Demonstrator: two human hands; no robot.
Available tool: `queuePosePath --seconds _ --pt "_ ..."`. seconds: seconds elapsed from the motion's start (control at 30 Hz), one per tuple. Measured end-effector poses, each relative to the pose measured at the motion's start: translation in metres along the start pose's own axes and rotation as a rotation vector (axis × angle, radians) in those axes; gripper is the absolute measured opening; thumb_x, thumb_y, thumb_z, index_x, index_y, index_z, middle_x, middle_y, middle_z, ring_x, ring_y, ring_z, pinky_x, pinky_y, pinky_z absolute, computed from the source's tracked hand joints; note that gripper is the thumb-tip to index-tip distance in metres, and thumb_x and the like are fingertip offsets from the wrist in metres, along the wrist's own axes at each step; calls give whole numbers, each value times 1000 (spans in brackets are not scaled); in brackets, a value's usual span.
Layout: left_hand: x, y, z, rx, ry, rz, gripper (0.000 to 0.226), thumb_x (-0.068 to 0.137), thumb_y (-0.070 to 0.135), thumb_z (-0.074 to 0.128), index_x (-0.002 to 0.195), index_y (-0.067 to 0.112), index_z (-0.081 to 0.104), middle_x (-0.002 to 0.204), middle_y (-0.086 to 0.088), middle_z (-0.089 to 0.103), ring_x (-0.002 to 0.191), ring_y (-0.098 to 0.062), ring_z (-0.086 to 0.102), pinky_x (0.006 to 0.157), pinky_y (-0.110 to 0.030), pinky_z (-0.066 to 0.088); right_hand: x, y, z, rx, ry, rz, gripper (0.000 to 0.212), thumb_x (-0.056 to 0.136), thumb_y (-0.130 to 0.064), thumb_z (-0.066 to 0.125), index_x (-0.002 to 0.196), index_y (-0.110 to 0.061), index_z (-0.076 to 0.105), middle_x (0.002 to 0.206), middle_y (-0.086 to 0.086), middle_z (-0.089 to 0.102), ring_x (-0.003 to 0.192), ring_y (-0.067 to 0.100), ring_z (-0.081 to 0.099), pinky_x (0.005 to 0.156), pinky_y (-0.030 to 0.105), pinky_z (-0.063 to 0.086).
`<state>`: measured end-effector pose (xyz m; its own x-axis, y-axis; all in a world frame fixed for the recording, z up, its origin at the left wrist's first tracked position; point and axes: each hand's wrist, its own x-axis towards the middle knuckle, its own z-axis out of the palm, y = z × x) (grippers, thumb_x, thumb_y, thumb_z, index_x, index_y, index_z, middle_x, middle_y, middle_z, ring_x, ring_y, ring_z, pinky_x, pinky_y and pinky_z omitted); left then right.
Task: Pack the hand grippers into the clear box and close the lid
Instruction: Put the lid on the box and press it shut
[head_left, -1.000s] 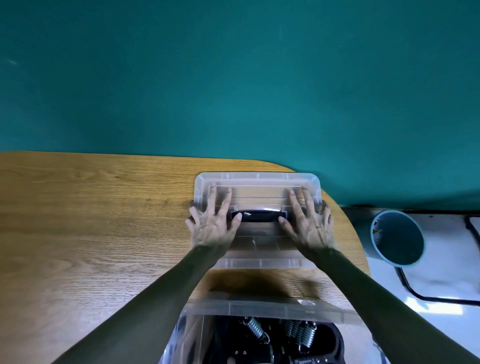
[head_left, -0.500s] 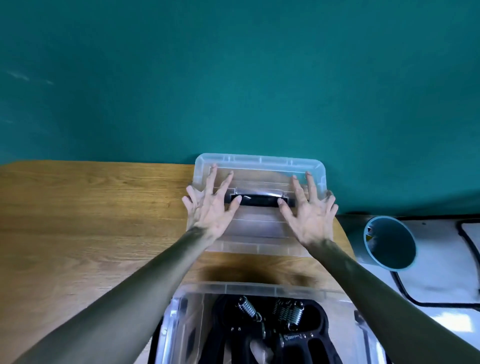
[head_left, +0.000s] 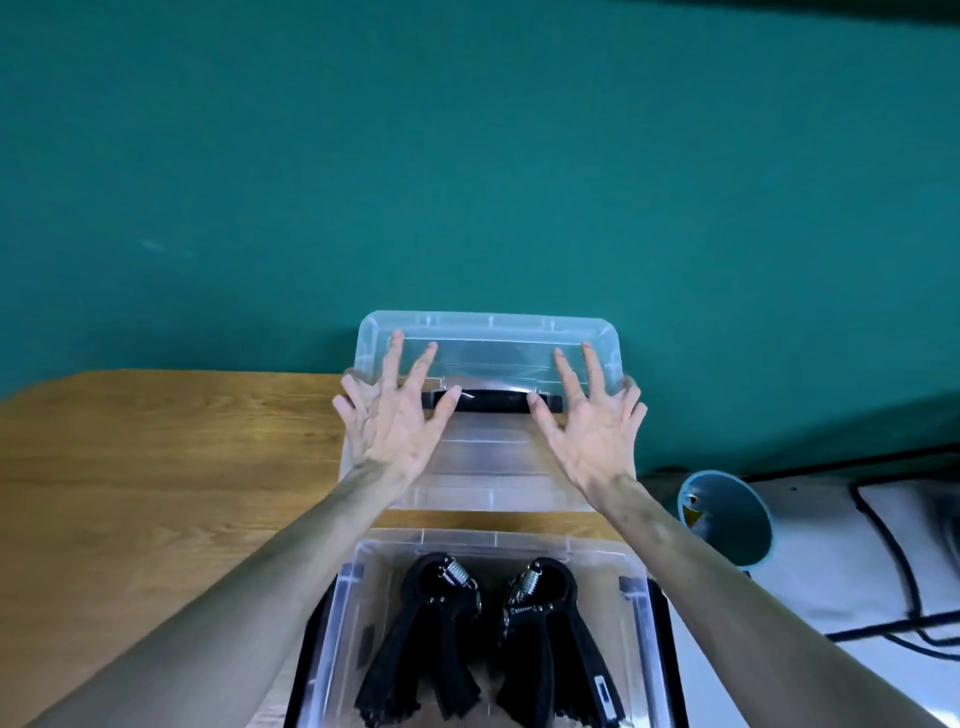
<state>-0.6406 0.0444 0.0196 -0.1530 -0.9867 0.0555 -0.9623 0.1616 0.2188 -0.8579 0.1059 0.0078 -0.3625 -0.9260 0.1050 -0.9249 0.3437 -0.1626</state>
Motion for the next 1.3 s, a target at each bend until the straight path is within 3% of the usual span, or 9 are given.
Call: queuePosePath --seconds 0.13,0.23,0.37,0.67,0.77,0.9,1.13,1.3 --pt "-40 9 -22 -5 -14 -4 66 93 76 22 154 50 18 167 16 -4 102 -29 25 80 -37 23 -37 5 -25 -1 -5 19 68 92 -72 24 152 -39 28 165 -6 14 119 43 35 95 52 36" --pt "-74 7 -29 12 -14 -20 66 93 77 21 153 50 21 167 16 1 91 -25 25 79 -38 31 -68 8 -41 11 -41 24 69 90 -72 24 151 -38 30 164 -7 16 117 42 37 92 49 35" --pt "-120 4 -29 54 -41 -20 67 93 78 18 153 50 21 167 14 3 92 -29 34 77 -39 36 -116 16 -51 2 -46 22 67 90 -71 29 148 -38 36 163 -7 21 108 40 41 88 48 37" --pt "-187 1 -15 61 -119 -35 69 90 80 16 153 52 23 167 16 3 86 -21 26 74 -35 27 -191 30 -36 2 -96 64 64 90 -71 35 145 -39 42 162 -7 26 106 40 42 87 49 41" --pt "-202 -11 -4 89 -137 -42 71 89 81 8 152 52 25 167 17 3 84 -22 27 75 -37 28 -212 27 -22 36 -140 90 65 90 -73 31 147 -42 37 163 -8 22 111 42 41 93 53 40" --pt "-209 -18 6 110 -126 -25 72 88 81 5 153 53 22 167 17 3 85 -25 29 73 -38 27 -223 25 -12 30 -156 94 66 91 -74 27 151 -46 24 165 -10 15 120 41 36 98 53 39" --pt "-214 -19 9 95 -131 2 67 93 78 9 155 51 14 168 14 -6 86 -25 31 73 -39 30 -228 22 -11 -86 -129 74 66 93 -69 28 151 -37 30 164 -4 19 105 43 44 82 49 42" --pt "-224 -23 6 99 -168 4 67 93 76 9 155 50 13 168 12 -9 110 -37 39 76 -40 33 -241 17 -16 -123 -143 81 67 94 -66 27 153 -35 29 164 -1 20 106 43 43 77 47 43"
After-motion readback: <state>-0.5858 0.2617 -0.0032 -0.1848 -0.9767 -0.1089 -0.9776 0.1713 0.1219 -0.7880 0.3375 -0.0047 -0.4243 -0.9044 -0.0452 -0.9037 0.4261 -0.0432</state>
